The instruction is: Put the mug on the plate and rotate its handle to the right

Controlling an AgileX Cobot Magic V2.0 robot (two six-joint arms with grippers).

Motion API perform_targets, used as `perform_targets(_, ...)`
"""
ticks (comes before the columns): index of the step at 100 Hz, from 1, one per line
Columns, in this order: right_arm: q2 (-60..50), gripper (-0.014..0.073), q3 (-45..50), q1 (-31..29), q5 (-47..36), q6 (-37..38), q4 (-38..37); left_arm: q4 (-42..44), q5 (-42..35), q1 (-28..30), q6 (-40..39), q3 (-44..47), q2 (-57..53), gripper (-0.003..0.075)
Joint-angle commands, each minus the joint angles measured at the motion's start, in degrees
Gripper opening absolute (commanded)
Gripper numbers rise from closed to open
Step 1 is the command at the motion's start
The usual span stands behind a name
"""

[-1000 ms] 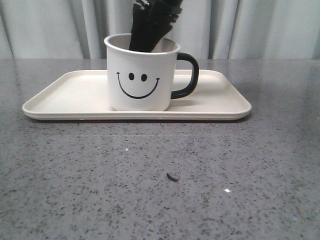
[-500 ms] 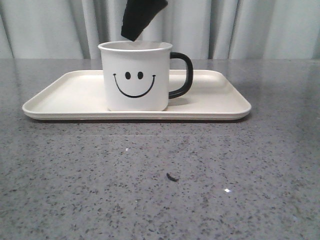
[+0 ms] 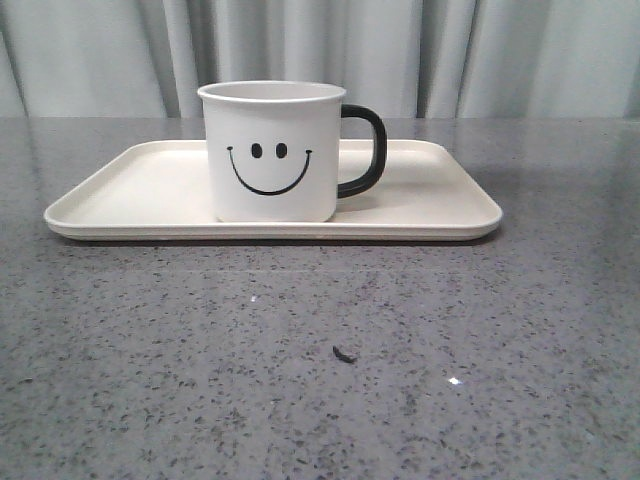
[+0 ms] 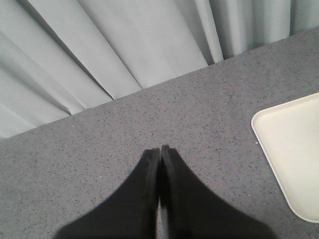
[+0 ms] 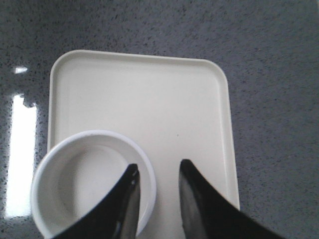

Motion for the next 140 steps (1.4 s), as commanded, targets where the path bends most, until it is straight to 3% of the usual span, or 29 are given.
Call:
perform_targets(1, -6.33, 0.0211, -2.07, -0.24, 3.76, 2.53, 2.26, 1.35, -1.26, -0.20, -0.62, -1.09, -0.41, -0.0019)
perform_targets(22, -15.34, 0.0139, -2.07, -2.36, -1.30, 8.92, 2.26, 1.35, -1.38, -0.20, -0.62, -1.09, -0.41, -0.0019)
perform_targets(46, -27.35, -0.0078, -2.07, -8.54, -5.74, 16.24, 2.26, 1.35, -1.38, -0.20, -0.62, -1.09, -0.41, -0.0019)
perform_targets(82, -41.66, -0.0061, 0.57, -20.71, -13.35, 26.20, -1.88, 0.44, -1.50, -0.20, -0.69, -1.09, -0.87, -0.0019)
perform_targets(96, -49.24, -0.0061, 9.45, -22.94, -22.90, 32.88, -8.93, 0.03, -3.54, -0.20, -2.16, 0.02, -2.35, -0.0019)
perform_targets(120, -66.18, -0.0061, 35.87, -23.15, -40.73, 46.38, -19.18, 0.03, -7.39, -0.20, -3.61, 7.39, -7.89, -0.0019)
perform_targets(140, -78.00, -0.0061, 53.82, -23.15, -43.95, 54.67, -23.14, 0.14, -12.99, -0.20, -8.20, 18.06, -13.93, -0.0019)
